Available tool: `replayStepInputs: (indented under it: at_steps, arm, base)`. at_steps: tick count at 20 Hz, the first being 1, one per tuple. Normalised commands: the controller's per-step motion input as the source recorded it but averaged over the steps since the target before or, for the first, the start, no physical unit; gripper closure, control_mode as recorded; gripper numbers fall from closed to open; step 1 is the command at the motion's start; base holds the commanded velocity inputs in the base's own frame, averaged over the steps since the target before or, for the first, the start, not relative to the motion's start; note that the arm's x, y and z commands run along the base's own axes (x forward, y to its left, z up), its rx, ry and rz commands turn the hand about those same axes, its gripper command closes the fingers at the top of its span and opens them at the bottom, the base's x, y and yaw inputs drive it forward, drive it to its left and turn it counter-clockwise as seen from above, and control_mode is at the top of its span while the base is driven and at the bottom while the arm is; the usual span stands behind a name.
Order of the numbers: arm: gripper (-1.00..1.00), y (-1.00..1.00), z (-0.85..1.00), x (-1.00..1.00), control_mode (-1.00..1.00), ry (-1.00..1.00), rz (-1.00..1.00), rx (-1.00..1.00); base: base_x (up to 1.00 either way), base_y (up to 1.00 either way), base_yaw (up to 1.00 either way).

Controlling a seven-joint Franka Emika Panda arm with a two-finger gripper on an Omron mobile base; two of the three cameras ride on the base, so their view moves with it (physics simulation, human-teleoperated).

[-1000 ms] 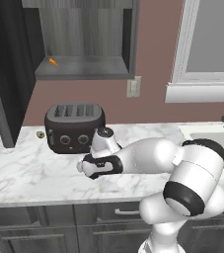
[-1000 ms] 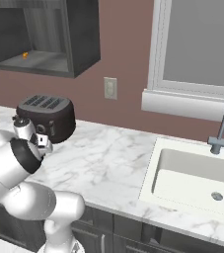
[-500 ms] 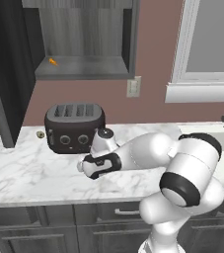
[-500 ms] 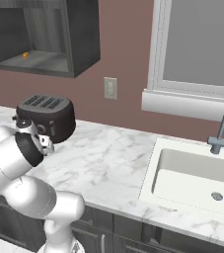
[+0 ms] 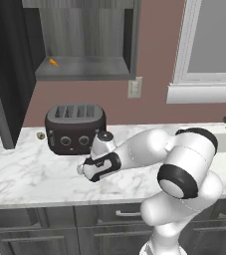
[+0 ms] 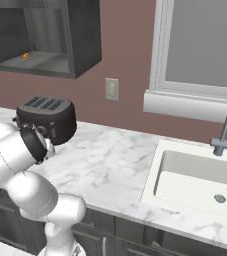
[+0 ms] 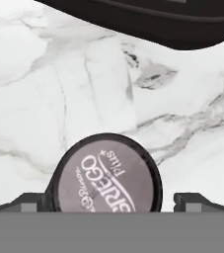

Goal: Pick the bar and yogurt from the counter and place them in the cabinets closest to them.

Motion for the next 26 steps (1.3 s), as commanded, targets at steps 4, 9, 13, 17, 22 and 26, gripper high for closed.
replayStepInputs:
  at_steps: [4, 9, 13, 17, 22, 26]
  arm:
    - [-1.0, 0.05, -0.13, 0.03, -1.0, 0.03, 0.0, 0.0]
    - [-1.0, 0.08, -0.08, 0.06, -1.0, 0.02, 0.0, 0.0]
    - [-1.0, 0.08, -0.07, 0.01, -1.0, 0.03, 0.0, 0.0]
    - [-1.0, 0.04, -0.01, 0.0, -1.0, 0.04, 0.0, 0.0]
    - [-1.0, 0.1, 0.0, 0.0, -1.0, 0.03, 0.0, 0.0]
    - [1.0, 0.23, -0.03, 0.02, -1.0, 0.06, 0.0, 0.0]
  base:
    - [0.0, 0.0, 0.0]
    - [0.0, 0.0, 0.0]
    - [0.0, 0.0, 0.0]
    - [0.0, 0.0, 0.0]
    - [0.0, 0.0, 0.0]
    - [0.0, 0.0, 0.0]
